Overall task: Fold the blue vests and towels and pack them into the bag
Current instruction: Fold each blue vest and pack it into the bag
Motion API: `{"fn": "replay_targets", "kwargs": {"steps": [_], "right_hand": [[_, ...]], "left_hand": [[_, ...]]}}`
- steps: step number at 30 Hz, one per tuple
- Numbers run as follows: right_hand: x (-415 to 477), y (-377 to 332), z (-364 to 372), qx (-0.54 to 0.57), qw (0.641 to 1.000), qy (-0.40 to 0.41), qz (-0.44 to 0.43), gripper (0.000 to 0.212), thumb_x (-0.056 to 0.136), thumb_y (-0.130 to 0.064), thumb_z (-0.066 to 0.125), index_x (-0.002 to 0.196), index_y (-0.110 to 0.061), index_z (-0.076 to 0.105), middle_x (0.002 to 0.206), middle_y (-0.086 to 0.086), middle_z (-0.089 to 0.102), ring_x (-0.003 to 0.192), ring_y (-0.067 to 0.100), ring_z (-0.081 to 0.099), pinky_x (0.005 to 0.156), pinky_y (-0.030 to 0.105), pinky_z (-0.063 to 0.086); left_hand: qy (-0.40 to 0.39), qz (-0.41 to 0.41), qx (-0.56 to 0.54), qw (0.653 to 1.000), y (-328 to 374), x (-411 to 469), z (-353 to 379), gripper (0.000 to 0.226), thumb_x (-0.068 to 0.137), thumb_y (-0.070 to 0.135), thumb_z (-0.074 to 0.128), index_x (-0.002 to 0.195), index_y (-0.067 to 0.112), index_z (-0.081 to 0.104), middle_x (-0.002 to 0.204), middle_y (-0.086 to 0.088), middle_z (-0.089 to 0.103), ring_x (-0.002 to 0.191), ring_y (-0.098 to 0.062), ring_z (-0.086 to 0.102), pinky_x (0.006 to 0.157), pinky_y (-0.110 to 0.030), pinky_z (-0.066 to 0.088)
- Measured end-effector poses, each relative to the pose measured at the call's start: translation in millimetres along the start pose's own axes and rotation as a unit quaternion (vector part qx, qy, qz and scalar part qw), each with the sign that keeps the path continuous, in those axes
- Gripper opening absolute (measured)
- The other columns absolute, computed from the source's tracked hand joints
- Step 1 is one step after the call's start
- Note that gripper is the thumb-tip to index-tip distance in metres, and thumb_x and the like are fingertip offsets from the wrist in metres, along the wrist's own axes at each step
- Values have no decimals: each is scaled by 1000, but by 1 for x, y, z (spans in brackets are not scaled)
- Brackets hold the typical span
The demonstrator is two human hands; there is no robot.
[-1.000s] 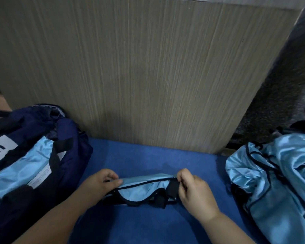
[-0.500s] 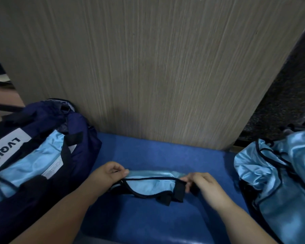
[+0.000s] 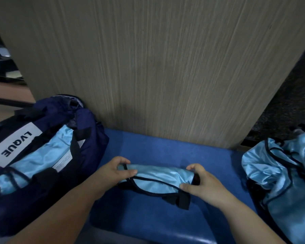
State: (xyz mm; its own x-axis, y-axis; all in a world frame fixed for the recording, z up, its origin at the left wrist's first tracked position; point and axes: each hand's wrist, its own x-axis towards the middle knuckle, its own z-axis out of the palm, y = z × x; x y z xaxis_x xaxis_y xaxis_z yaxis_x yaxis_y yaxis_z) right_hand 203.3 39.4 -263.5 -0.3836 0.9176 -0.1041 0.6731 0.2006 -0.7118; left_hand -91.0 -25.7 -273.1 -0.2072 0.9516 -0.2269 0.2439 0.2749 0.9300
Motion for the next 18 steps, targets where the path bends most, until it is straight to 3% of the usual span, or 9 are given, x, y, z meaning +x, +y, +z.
{"fn": "replay_targets", "kwargs": {"steps": [4, 6, 8, 11, 13, 15, 18], "right_hand": [[-2, -9, 7, -62, 998, -20, -16, 44, 80, -34, 74, 108, -45, 43, 100, -15, 62, 89, 1, 58, 76, 13, 45], [-2, -10, 12, -13, 999, 21, -22, 49, 78, -21, 74, 109, -44, 43, 97, -7, 63, 82, 7, 59, 78, 24, 49], [-3, -12, 15, 106, 991, 75, -12, 54, 78, -6, 73, 109, -41, 46, 92, 3, 64, 73, 12, 59, 74, 29, 51], [-1, -19, 23, 276, 954, 115, 27, 52, 84, 2, 68, 113, -36, 48, 97, 9, 65, 78, 17, 63, 72, 31, 54], [4, -28, 31, 364, 919, 141, 45, 47, 85, 2, 67, 115, -30, 49, 99, 13, 66, 85, 24, 64, 82, 43, 53], [10, -45, 37, 408, 896, 164, 56, 44, 86, -2, 67, 119, -21, 45, 96, 14, 64, 85, 26, 62, 82, 44, 50], [30, -83, 48, 422, 886, 186, 49, 40, 87, -7, 68, 116, -20, 44, 93, 11, 63, 83, 23, 59, 78, 38, 47]], "left_hand": [[1, 9, 29, 1000, 0, -4, -3, 68, 42, 60, 80, 104, 40, 59, 111, 5, 64, 100, -16, 65, 96, -39, 52], [6, 26, 38, 999, 2, -8, -4, 66, 44, 60, 79, 104, 42, 59, 115, 9, 62, 106, -13, 62, 99, -38, 50], [7, 51, 42, 998, 4, -12, -4, 58, 53, 55, 81, 106, 42, 59, 119, 14, 59, 112, -9, 57, 102, -35, 46], [18, 88, 42, 995, 9, -16, -9, 40, 76, 33, 81, 107, 40, 56, 119, 18, 55, 110, -3, 55, 95, -21, 45], [40, 114, 45, 992, 14, -22, -17, 38, 81, 28, 78, 107, 42, 55, 120, 17, 55, 106, -3, 57, 90, -17, 46], [63, 143, 33, 987, 18, -29, -29, 40, 82, 25, 76, 107, 46, 53, 119, 15, 54, 106, -5, 57, 92, -20, 47], [115, 182, 31, 976, 24, -40, -53, 39, 85, 22, 73, 108, 46, 52, 115, 18, 50, 105, 1, 52, 84, -13, 42]]}}
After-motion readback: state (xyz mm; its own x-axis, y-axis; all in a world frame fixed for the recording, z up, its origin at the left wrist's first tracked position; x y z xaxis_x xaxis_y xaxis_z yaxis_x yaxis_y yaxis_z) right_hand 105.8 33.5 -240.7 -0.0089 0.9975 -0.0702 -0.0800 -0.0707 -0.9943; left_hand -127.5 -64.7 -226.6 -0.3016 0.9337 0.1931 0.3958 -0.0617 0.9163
